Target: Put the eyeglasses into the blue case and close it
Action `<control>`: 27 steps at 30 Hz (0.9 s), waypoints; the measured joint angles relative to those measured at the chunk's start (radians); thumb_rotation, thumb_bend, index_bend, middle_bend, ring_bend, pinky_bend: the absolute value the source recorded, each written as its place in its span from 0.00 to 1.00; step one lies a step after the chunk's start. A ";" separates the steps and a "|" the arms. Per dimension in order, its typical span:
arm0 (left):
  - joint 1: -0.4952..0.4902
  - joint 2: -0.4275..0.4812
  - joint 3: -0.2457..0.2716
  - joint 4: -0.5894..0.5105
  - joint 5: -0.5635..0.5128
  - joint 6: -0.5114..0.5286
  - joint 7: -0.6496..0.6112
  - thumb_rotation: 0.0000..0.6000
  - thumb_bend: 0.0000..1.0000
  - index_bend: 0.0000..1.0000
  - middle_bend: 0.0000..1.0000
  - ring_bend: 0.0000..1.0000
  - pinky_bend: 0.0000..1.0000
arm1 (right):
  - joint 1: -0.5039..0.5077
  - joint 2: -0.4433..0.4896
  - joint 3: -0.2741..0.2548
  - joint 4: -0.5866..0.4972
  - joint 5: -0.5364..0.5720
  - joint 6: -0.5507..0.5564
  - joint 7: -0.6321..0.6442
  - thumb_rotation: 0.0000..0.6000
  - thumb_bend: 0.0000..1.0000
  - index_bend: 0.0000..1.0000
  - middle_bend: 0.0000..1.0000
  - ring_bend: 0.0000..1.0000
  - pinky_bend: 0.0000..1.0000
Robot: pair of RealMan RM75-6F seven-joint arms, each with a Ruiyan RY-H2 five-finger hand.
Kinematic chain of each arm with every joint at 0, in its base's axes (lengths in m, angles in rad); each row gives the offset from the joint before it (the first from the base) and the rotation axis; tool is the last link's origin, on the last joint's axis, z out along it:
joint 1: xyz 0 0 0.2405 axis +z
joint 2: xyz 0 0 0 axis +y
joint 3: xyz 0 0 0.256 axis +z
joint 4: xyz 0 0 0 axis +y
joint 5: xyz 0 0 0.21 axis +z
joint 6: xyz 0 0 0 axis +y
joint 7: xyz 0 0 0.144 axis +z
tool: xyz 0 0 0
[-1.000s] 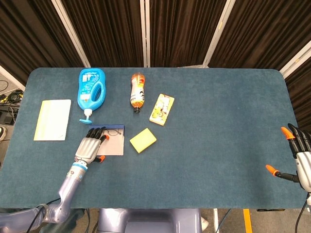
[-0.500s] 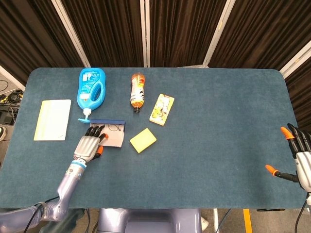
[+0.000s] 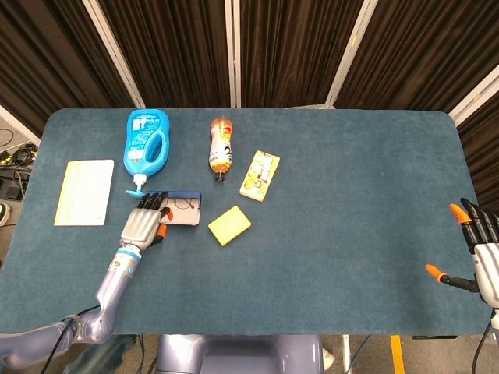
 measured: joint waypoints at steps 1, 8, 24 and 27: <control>-0.001 -0.001 0.000 0.003 -0.004 -0.003 0.002 1.00 0.65 0.38 0.00 0.00 0.00 | 0.000 0.000 0.000 0.000 0.000 0.000 0.000 1.00 0.00 0.00 0.00 0.00 0.00; -0.002 -0.010 0.007 0.025 0.000 -0.011 -0.020 1.00 0.65 0.44 0.00 0.00 0.00 | 0.001 -0.002 -0.001 0.000 -0.001 -0.001 -0.004 1.00 0.00 0.00 0.00 0.00 0.00; 0.038 0.090 0.056 -0.120 0.065 0.022 -0.058 1.00 0.66 0.66 0.00 0.00 0.00 | -0.001 0.000 -0.001 -0.002 -0.006 0.005 0.001 1.00 0.00 0.00 0.00 0.00 0.00; 0.046 0.148 0.072 -0.193 0.054 0.015 -0.034 1.00 0.66 0.66 0.00 0.00 0.00 | -0.002 0.000 -0.002 -0.003 -0.008 0.006 0.000 1.00 0.00 0.00 0.00 0.00 0.00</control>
